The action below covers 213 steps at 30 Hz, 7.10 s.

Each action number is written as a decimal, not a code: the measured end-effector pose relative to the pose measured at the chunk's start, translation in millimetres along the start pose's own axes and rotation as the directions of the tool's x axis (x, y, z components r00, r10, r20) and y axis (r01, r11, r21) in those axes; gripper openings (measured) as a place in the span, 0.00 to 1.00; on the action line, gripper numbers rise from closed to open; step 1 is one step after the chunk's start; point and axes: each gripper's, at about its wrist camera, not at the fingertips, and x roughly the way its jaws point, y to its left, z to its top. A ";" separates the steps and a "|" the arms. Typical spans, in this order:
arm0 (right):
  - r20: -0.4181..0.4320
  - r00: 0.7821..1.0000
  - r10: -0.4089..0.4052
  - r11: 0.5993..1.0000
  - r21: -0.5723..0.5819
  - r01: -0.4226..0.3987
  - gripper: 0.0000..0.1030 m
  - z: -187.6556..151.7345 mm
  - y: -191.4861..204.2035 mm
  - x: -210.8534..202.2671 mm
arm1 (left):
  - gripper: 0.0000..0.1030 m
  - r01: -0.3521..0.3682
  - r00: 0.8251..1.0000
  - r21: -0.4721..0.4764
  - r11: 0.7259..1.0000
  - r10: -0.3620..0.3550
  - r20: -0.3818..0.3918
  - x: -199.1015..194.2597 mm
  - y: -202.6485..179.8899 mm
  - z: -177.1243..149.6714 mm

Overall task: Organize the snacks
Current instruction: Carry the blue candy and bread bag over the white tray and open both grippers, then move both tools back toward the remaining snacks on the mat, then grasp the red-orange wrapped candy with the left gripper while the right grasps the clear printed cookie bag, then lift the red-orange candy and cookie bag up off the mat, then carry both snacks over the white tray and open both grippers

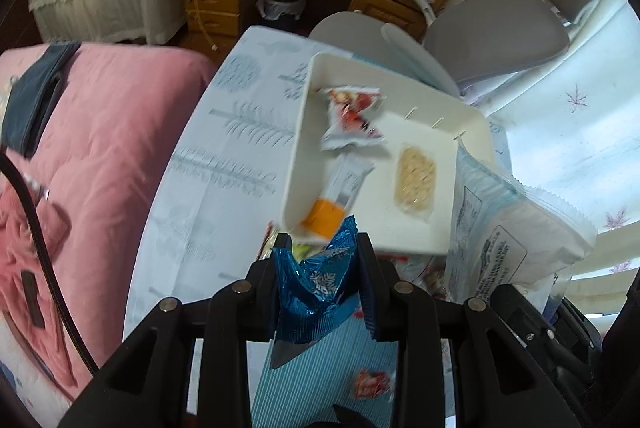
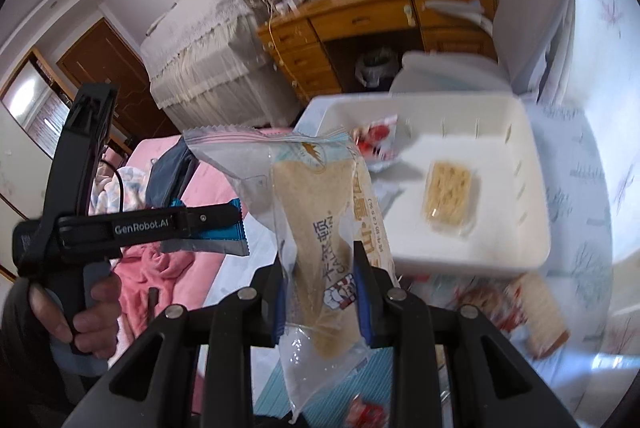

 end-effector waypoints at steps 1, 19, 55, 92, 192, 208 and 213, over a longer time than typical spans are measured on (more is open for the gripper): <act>0.013 1.000 -0.006 1.000 -0.011 0.006 0.27 2.2 -1.3 -0.6 | 0.29 0.002 1.000 0.007 1.000 -0.002 0.002 1.8 -4.4 3.4; 0.131 0.975 -0.180 0.979 -0.075 0.191 0.27 22.8 -53.5 16.8 | 0.29 0.044 0.999 0.109 0.993 -0.044 -0.003 58.5 -74.3 47.8; 0.139 0.952 -0.273 0.962 0.047 0.268 0.63 -16.7 -16.8 -26.5 | 0.80 0.070 0.997 0.168 0.983 -0.067 -0.023 6.2 -43.9 -9.0; 0.115 0.848 -0.518 0.855 0.058 0.515 0.73 -163.9 -14.7 -59.8 | 0.87 0.065 0.985 0.218 0.974 -0.027 -0.171 19.3 -6.3 -149.8; -0.268 0.961 -0.063 0.987 -0.157 0.021 0.77 -116.8 -71.7 7.5 | 0.54 -0.099 0.950 -0.094 0.991 0.066 -0.304 53.9 -59.1 -115.0; -0.095 0.994 -0.046 0.996 -0.083 0.038 0.77 -47.1 -33.6 -0.4 | 0.54 -0.060 0.980 0.003 0.998 0.059 -0.189 24.1 -32.0 -25.8; -0.034 0.996 -0.080 0.996 -0.040 0.078 0.77 -27.7 -31.7 4.0 | 0.54 -0.038 0.987 0.047 0.998 0.044 -0.151 23.3 -31.5 3.3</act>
